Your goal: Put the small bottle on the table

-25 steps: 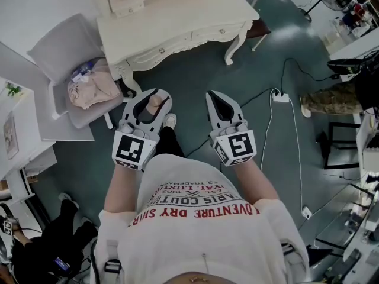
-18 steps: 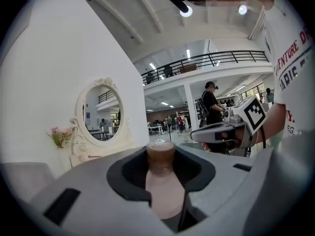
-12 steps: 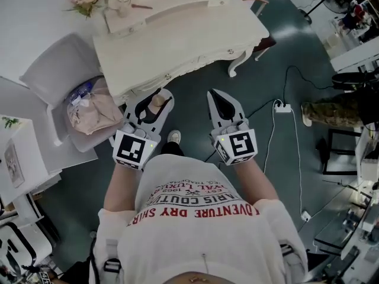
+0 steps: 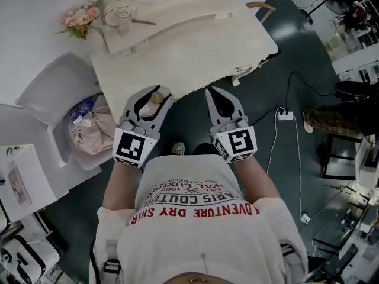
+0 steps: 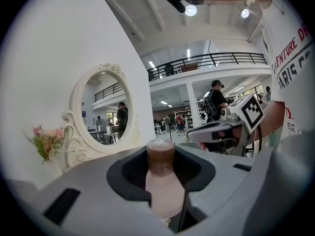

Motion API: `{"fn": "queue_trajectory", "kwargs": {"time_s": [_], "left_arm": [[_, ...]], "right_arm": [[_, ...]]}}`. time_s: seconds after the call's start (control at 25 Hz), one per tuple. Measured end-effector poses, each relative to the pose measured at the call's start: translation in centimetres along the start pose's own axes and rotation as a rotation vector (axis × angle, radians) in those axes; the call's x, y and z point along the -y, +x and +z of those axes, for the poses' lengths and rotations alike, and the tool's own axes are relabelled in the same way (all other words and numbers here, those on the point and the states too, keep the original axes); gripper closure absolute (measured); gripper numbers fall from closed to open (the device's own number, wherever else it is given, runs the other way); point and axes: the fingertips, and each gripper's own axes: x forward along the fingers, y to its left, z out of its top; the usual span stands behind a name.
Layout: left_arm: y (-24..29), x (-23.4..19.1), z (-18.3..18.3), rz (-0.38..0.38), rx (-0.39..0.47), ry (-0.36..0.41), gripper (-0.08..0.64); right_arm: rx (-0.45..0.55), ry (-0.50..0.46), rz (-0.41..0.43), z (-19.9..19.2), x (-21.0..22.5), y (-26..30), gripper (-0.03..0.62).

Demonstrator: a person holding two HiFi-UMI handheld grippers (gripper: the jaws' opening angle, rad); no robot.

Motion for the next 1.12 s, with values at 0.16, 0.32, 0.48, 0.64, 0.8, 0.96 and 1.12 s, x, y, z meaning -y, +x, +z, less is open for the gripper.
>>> {"fn": "queue_trajectory", "kwargs": {"time_s": [0.16, 0.32, 0.48, 0.64, 0.8, 0.96, 1.12], "left_arm": [[1.9, -2.3, -0.5, 0.026, -0.012, -0.023, 0.422], [4.1, -4.8, -1.2, 0.068, -0.034, -0.028, 0.422], [7.0, -6.9, -2.1, 0.122, -0.069, -0.046, 0.422], [10.2, -8.5, -2.8, 0.192, -0.092, -0.073, 0.422], [13.5, -11.5, -4.4, 0.270, -0.116, -0.110, 0.422], [16.5, -14.3, -6.3, 0.344, -0.130, -0.146, 0.422], [18.5, -15.6, -8.0, 0.416, -0.154, -0.177, 0.422]], "right_arm": [[-0.011, 0.004, 0.028, 0.0, 1.3, 3.1, 0.594], [-0.029, 0.005, 0.079, -0.4, 3.0, 6.8, 0.594], [-0.030, 0.009, 0.150, -0.6, 5.1, 10.3, 0.594], [-0.026, 0.015, 0.231, -0.8, 7.8, 13.8, 0.594], [-0.054, 0.021, 0.306, -1.8, 10.3, 18.6, 0.594], [-0.067, 0.019, 0.388, -2.8, 11.9, 22.6, 0.594], [-0.077, 0.024, 0.454, -3.5, 13.5, 25.3, 0.594]]}}
